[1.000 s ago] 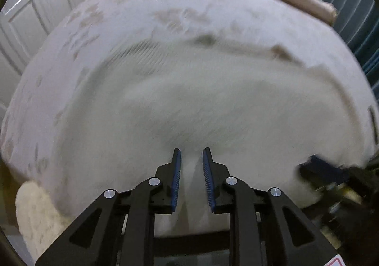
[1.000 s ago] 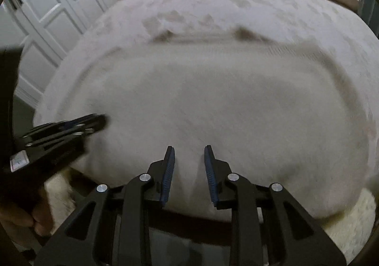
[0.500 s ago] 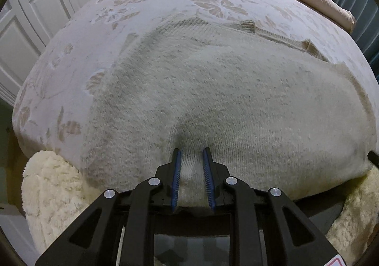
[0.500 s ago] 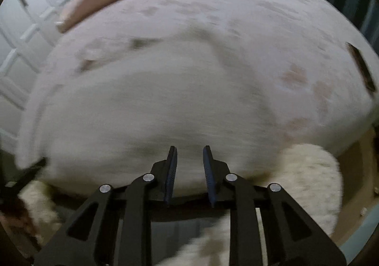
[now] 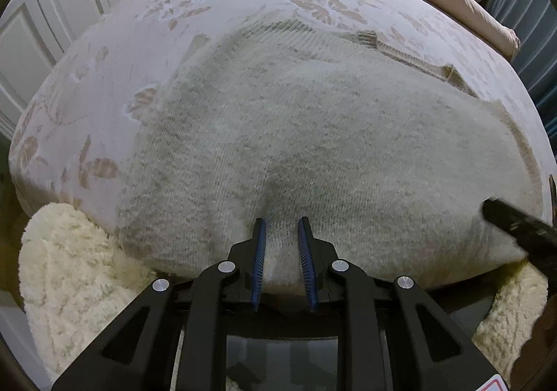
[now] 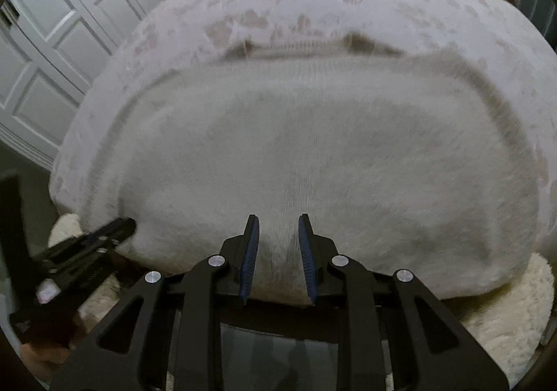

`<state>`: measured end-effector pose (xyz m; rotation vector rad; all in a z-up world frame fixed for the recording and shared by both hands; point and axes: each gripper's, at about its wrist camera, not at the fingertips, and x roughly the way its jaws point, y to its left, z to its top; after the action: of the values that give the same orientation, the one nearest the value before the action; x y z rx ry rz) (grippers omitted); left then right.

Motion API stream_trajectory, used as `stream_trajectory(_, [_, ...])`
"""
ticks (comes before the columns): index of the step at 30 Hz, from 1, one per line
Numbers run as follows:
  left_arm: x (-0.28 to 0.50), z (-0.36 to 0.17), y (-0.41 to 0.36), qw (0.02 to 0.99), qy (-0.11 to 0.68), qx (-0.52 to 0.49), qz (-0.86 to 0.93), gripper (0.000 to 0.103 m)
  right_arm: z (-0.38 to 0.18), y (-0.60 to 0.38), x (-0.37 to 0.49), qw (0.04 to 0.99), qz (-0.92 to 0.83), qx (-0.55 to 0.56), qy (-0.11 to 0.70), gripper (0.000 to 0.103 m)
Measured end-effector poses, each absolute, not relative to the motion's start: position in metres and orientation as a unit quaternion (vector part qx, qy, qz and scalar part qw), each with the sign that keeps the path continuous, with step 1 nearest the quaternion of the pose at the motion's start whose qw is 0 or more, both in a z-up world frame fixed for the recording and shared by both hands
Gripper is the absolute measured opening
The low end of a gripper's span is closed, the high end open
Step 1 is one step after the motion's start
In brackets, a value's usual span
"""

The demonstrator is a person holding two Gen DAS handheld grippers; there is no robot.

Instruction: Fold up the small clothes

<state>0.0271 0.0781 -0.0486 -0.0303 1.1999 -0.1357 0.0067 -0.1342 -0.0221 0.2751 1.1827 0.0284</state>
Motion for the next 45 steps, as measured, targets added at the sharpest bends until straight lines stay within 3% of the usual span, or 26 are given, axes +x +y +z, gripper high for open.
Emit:
stream_trajectory(6, [0.027,-0.049,0.081,0.824,0.562,-0.022,-0.069,0.021,-0.037,-0.128,0.008,0.818,0.008,0.107,0.566,0.024])
stream_trajectory(17, [0.027,-0.05,0.081,0.825,0.56,-0.022,-0.07,0.021,0.001,-0.116,0.047,0.836,0.024,0.118,0.536,0.026])
stream_trajectory(25, [0.03,-0.053,0.082,0.826,0.558,-0.027,-0.074,0.022,-0.041,-0.1,0.083,0.818,0.005,0.083,0.569,0.026])
stream_trajectory(36, [0.033,-0.043,0.087,0.828,0.553,-0.047,-0.083,0.022,-0.048,-0.09,0.088,0.821,0.001,0.043,0.569,0.029])
stream_trajectory(39, [0.033,-0.016,0.104,0.847,0.523,-0.064,-0.066,0.034,-0.048,-0.09,0.088,0.822,0.003,0.046,0.567,0.029])
stream_trajectory(41, [0.04,-0.003,0.123,0.86,0.506,-0.063,-0.036,0.048,-0.049,-0.091,0.088,0.823,0.005,0.047,0.566,0.03])
stream_trajectory(45, [0.059,-0.002,0.165,0.854,0.511,-0.098,0.014,0.049,-0.04,-0.093,0.088,0.824,0.005,0.054,0.564,0.029])
